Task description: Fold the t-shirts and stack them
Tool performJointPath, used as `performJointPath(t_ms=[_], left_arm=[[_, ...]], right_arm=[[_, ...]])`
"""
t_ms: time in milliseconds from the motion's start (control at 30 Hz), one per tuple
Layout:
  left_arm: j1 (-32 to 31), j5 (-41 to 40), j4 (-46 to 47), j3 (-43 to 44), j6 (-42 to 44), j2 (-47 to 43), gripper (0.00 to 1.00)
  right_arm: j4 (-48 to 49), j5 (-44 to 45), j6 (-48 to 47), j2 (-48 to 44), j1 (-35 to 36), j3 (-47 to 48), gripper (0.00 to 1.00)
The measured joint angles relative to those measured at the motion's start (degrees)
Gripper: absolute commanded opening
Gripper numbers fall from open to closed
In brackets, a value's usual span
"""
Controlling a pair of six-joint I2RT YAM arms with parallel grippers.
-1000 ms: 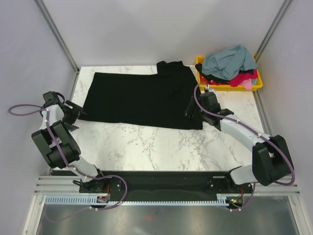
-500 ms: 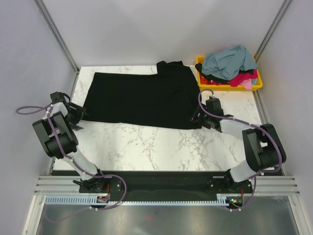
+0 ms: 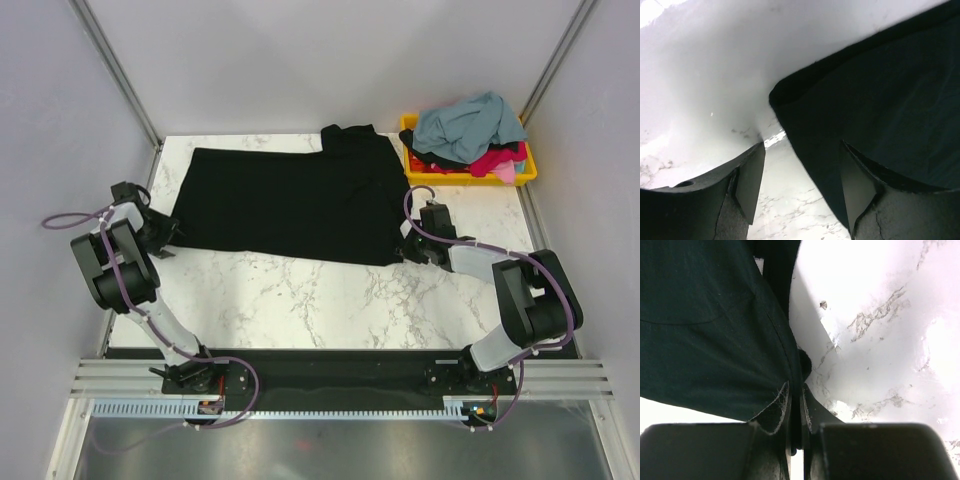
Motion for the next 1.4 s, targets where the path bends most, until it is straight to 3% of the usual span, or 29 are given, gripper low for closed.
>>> performJointPath(t_ms=[100,200,233,267,300,633,800,1000,1400], left_arm=[[-0.7,-1.0,-0.1,2.5,-0.8,1.9,0.68],[-1.6,-1.5,0.2,4.7,-1.6,3.8,0.49],[-1.8,-1.6,0.2,5.3,-1.8,4.4,0.28],[-2.0,-1.7,0.5,5.5,-2.3,4.7,0.19],[-2.2,-1.7,1.0,5.6,-2.6,5.2,0.02],[-2.8,-1.6,3.5,1.2,-2.8,2.0,0.02],[-2.9,-0.7,0.7,-8.6,-2.7,-8.3,0.02],[-2.0,1.6,-3.6,-16.4,-2.3,-22.6,0.02],[5.9,5.6,-14.1,-18.2,0.9,-42.2,0.04]], right_arm=[[0.0,0.0,-0.3,0.0,0.0,0.0,0.05],[-0.1,-0.1,-0.7,0.0,0.0,0.0,0.01],[-0.1,-0.1,-0.7,0.0,0.0,0.0,0.0],[-0.1,-0.2,-0.9,0.0,0.0,0.0,0.0],[-0.1,-0.2,-0.9,0.0,-0.1,0.0,0.0],[-4.5,-1.7,-1.9,-1.2,-3.9,1.2,0.0],[-9.7,-0.9,-1.9,-5.8,-8.5,2.0,0.0],[-15.5,-0.5,-1.9,-18.2,-12.5,0.7,0.0],[-26.3,-1.8,3.1,-35.3,-12.8,-9.6,0.0]])
